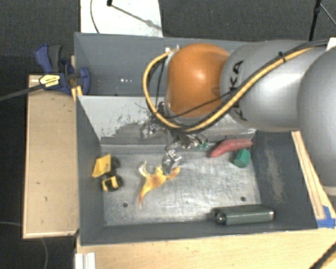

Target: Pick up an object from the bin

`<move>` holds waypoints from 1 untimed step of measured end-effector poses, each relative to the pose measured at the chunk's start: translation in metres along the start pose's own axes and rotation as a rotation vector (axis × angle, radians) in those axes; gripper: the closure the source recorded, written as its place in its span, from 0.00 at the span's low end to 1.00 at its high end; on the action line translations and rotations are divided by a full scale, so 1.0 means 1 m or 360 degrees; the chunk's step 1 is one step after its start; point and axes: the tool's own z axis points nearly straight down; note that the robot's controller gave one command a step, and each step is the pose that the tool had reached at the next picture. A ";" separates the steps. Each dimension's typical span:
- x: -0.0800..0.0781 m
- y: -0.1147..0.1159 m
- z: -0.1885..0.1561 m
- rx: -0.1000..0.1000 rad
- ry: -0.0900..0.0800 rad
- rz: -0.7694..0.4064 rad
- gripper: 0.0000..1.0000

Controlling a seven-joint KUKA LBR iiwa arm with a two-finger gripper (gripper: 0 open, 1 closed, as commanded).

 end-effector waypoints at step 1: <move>0.002 -0.004 -0.001 0.0004 0.0004 0.0007 0.00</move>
Offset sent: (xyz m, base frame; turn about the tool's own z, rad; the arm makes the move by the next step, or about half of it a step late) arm -0.0511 -0.0409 -0.0819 -0.2897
